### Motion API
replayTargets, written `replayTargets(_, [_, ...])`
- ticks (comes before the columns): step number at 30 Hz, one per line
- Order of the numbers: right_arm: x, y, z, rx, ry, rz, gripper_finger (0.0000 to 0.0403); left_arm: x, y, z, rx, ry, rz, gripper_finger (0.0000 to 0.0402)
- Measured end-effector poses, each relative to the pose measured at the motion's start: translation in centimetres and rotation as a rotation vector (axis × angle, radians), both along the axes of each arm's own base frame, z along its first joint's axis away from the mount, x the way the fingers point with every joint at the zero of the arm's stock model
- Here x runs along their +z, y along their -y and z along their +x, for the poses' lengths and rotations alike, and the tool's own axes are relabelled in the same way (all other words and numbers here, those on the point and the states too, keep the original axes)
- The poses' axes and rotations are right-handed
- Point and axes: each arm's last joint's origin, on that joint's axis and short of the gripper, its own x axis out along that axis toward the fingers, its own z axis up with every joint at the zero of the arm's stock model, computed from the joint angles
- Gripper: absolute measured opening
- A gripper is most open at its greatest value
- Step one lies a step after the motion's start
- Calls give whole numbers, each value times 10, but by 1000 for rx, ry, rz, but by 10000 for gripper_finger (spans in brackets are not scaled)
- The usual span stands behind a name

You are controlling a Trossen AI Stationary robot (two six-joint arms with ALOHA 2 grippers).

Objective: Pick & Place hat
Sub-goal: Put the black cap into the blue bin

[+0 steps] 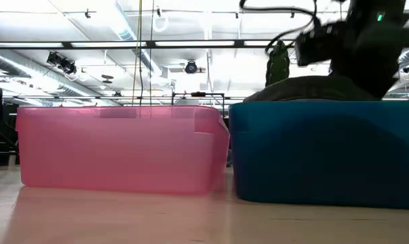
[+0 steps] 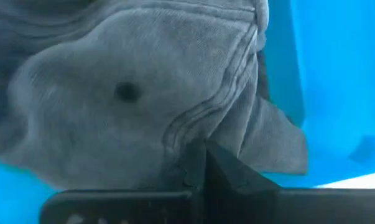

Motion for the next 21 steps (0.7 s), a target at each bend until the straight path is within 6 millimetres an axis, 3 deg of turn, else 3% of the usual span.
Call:
replayTargets(5, [-26,4,13,26,-38,-85,13,0,0,0,0,0,0,14])
replayTargets(10, [-31,8,17,35,-43,-98,13,0,0,0,0,0,0,14])
replayTargets(15, [-14,11,9,25,-11,-99,13,0,0,0,0,0,0,14])
replayTargets(21, [25,16,-3,20,139,-74,13,-2,0,0,0,-16,8,14])
